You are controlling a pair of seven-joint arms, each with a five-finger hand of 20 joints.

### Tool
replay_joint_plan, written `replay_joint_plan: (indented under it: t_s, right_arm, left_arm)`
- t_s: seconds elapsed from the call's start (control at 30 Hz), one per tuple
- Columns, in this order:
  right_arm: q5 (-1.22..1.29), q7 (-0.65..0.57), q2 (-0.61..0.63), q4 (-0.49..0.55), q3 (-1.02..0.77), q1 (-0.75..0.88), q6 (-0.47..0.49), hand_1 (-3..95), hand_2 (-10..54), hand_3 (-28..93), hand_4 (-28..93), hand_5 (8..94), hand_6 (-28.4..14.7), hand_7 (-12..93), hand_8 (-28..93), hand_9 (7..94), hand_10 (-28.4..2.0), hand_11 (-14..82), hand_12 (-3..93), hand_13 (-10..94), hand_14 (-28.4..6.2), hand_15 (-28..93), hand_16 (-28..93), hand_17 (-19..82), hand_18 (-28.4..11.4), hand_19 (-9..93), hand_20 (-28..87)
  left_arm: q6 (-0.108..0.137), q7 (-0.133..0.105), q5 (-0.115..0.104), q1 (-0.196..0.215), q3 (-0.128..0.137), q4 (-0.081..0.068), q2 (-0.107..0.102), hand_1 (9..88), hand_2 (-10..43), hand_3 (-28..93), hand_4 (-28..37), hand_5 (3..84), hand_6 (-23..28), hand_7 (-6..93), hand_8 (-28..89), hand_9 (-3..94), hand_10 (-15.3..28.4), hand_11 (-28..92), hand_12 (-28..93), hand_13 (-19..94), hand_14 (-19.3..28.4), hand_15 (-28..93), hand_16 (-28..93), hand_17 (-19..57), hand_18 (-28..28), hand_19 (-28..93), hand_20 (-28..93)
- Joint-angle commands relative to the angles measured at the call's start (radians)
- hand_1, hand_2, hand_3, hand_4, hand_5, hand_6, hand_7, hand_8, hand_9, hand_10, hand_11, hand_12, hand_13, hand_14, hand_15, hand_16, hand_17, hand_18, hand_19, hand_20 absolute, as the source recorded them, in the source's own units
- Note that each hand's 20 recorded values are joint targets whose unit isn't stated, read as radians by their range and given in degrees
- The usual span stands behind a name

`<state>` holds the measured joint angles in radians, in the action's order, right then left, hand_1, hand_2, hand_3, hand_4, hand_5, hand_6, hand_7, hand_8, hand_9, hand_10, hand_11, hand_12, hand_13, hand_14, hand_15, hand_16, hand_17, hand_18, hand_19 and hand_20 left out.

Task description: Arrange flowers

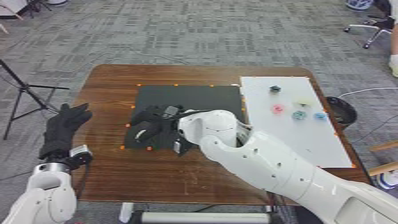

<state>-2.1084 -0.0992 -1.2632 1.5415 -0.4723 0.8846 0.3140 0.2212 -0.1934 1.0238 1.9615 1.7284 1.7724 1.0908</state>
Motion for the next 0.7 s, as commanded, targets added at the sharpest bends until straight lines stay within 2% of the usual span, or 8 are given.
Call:
replay_joint_plan:
  t_s: [0.03,0.1,0.27,0.4,0.53,0.7]
  right_arm:
    - [0.015,0.002,0.020,0.003,-0.023,-0.025,-0.026,27.5,3.8,63,-13,36.9,0.7,9,-8,39.4,-15.3,3.8,10.7,78,-6.3,65,28,51,-17.0,93,52]
    - [0.033,0.017,0.047,0.014,-0.034,-0.039,-0.050,27.5,3.8,63,-13,37.1,0.5,9,-8,39.4,-15.3,3.9,10.8,78,-6.3,65,28,51,-17.0,93,52]
    - [0.094,-0.006,0.193,0.092,-0.006,-0.089,-0.311,31.2,-1.1,66,-13,40.9,-1.1,11,-8,41.6,-14.6,5.0,12.2,74,-8.6,63,27,47,-18.2,90,50]
    - [0.072,-0.038,0.319,0.141,-0.065,-0.087,-0.410,32.2,-6.5,68,-14,44.1,-1.5,12,-8,45.5,-13.3,6.0,14.3,73,-8.9,62,27,45,-18.4,88,50]
    - [0.058,-0.058,0.438,0.173,-0.161,-0.043,-0.391,31.8,-9.3,67,-15,44.5,-1.6,12,-8,46.1,-13.3,5.8,15.8,72,-9.4,61,28,44,-19.0,86,52]
    - [0.022,-0.065,0.569,0.202,-0.349,0.114,-0.373,32.0,-9.5,67,-15,44.7,-1.7,12,-8,46.6,-13.1,5.9,16.2,72,-9.5,61,27,44,-19.0,85,52]
  left_arm:
    - [-0.014,0.009,0.005,0.010,0.003,0.007,0.011,19.5,14.2,59,-28.3,52.9,4.8,11.9,-7,51.6,15.8,21,12,39,17.7,17,1,7.2,11.5,11,18]
    - [-0.014,0.011,0.006,0.013,0.006,0.008,0.012,19.6,14.2,59,-28.3,53.0,4.8,12.0,-7,51.5,15.8,21,12,39,17.6,17,1,7.2,11.5,11,18]
    - [-0.014,0.016,0.011,0.018,0.009,0.015,0.010,19.1,14.0,60,-28.3,53.0,4.8,12.1,-7,51.5,15.7,21,12,39,17.6,17,1,7.2,11.5,11,18]
    - [-0.017,0.019,0.017,0.018,0.005,0.016,0.008,19.8,11.3,64,-28.3,52.9,4.7,12.3,-7,51.5,15.7,21,12,39,17.6,18,1,7.2,11.5,11,18]
    - [-0.020,0.021,0.029,0.032,0.016,0.024,0.013,22.5,8.2,66,-28.3,52.9,4.6,12.6,-7,51.5,15.6,21,12,39,17.6,18,1,7.3,11.5,11,18]
    - [-0.028,0.015,0.038,0.061,0.031,0.040,0.022,24.2,6.8,66,-28.3,52.9,4.5,12.7,-7,51.6,15.5,21,12,39,17.5,18,1,7.3,11.5,10,18]
